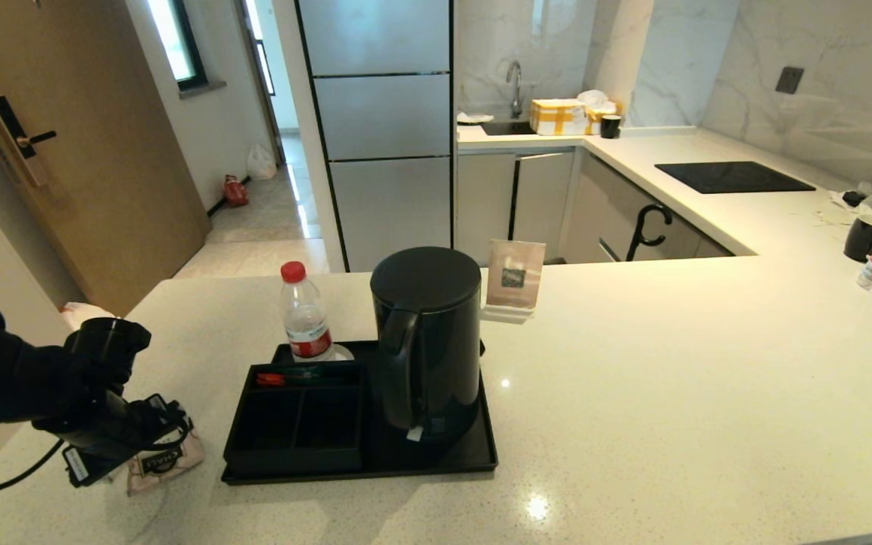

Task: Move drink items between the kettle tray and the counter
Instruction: Return the tea bag to its original position

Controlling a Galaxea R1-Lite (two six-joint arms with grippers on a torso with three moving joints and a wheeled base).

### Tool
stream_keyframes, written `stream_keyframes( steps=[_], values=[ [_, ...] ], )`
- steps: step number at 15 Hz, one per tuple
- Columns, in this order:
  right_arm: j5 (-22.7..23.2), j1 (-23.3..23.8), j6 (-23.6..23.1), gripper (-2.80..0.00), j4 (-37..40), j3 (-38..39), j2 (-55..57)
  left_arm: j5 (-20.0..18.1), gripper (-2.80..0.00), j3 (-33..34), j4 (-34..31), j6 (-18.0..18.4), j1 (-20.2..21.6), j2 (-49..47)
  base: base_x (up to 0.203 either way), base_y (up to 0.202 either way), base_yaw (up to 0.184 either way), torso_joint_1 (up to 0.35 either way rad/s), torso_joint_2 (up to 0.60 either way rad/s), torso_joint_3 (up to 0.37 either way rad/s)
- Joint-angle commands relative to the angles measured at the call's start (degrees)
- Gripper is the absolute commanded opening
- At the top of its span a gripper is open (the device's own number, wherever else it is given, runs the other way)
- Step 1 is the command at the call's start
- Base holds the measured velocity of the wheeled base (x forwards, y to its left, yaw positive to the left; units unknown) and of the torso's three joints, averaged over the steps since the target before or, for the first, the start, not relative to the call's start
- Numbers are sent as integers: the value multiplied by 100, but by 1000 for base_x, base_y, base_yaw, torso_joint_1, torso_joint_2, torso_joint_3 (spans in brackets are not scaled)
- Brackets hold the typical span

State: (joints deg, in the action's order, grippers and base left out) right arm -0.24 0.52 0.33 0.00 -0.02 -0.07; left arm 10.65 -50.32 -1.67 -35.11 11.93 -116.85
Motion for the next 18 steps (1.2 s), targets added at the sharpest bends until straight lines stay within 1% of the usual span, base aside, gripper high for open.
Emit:
stream_keyframes(
  steps=[1,2,8,12,16,18],
  values=[
    [-2,0,2,-280,0,2,7,6,0,-4,9,-37,-7,-109,0,0,0,0,0,0],
    [-2,0,2,-280,0,2,7,8,-280,-4,9,-40,-7,-110,0,0,0,0,0,0],
    [-2,0,2,-280,0,2,7,-159,-280,5,44,-57,-42,-5,0,0,0,0,0,0],
    [-2,0,2,-280,0,2,7,-168,-280,14,50,-66,-51,67,0,0,0,0,0,0],
    [-2,0,2,-280,0,2,7,-258,-280,23,10,-57,-51,314,0,0,0,0,0,0],
    [-2,0,2,-280,-1,2,7,-349,-280,25,21,-57,-45,683,0,0,0,0,0,0]
  ],
)
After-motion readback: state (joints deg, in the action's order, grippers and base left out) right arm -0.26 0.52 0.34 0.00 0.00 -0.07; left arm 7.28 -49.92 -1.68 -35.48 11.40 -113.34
